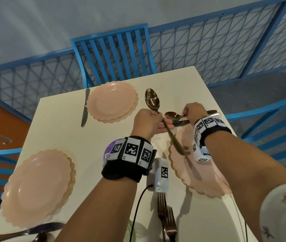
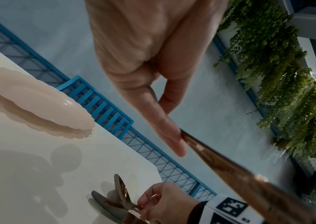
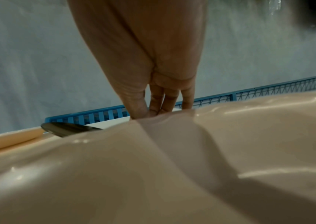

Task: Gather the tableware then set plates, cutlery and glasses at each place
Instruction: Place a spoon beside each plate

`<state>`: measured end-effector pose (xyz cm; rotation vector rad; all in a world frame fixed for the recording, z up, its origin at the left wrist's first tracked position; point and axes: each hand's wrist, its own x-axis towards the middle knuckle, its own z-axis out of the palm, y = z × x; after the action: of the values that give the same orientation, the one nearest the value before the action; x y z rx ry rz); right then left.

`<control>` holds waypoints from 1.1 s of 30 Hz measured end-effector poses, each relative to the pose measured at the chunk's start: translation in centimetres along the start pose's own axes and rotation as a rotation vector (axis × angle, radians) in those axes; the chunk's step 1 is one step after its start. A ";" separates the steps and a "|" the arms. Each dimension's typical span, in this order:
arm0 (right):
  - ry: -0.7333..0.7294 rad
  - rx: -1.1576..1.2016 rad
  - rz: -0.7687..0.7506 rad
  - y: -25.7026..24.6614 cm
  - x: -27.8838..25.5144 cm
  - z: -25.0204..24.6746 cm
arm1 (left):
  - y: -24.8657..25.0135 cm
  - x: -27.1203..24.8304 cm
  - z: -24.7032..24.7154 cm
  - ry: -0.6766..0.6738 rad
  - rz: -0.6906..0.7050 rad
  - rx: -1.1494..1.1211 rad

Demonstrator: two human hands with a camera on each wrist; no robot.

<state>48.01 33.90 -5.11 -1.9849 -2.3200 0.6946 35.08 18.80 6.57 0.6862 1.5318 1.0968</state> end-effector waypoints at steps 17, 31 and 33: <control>0.266 0.182 -0.174 -1.4 -4.6 -1.5 | 1.7 -3.6 0.0 -0.010 0.028 0.008; 0.278 0.694 -0.288 -0.6 -21.6 -5.5 | 4.0 -12.8 -3.2 0.018 0.199 -0.042; 0.166 0.783 -0.306 0.1 -23.9 -5.2 | 4.1 -14.2 -4.3 0.043 0.227 -0.034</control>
<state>54.30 13.03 6.07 -1.2577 -1.7808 1.1233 34.05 6.90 16.34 0.8331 1.4941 1.3115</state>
